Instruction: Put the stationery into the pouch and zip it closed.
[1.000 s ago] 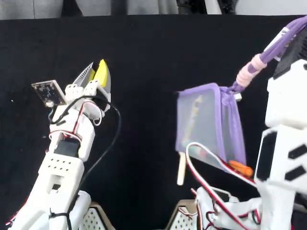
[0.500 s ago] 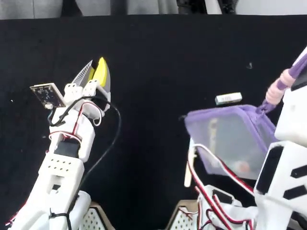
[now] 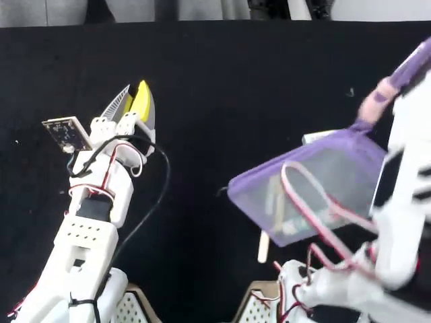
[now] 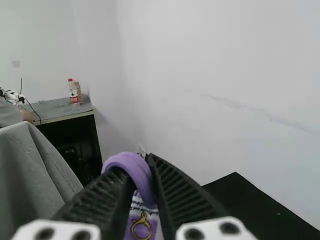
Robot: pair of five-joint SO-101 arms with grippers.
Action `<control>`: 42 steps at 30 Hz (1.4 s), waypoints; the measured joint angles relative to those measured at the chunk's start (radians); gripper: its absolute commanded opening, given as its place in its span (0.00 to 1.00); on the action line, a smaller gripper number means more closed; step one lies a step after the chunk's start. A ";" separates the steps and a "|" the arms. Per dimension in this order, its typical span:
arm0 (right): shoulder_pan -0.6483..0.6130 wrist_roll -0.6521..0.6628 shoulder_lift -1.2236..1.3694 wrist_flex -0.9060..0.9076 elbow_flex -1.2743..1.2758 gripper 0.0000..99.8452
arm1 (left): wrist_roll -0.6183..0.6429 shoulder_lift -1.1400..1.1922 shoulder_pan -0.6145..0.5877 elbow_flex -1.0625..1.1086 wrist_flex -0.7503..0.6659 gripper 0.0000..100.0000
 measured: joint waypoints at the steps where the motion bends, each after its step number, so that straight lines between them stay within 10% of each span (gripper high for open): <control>1: 0.000 0.000 0.012 -0.031 0.025 0.01 | 0.000 0.000 0.000 0.000 0.000 0.11; 16: -0.203 -0.018 0.044 -0.157 0.101 0.01 | 0.000 0.000 0.000 0.000 0.000 0.11; 29: -0.531 0.008 0.015 0.077 0.101 0.01 | 0.000 0.000 0.000 0.000 0.000 0.11; 42: -0.517 0.095 -0.345 0.245 0.098 0.01 | 0.000 -0.003 0.000 0.006 0.000 0.11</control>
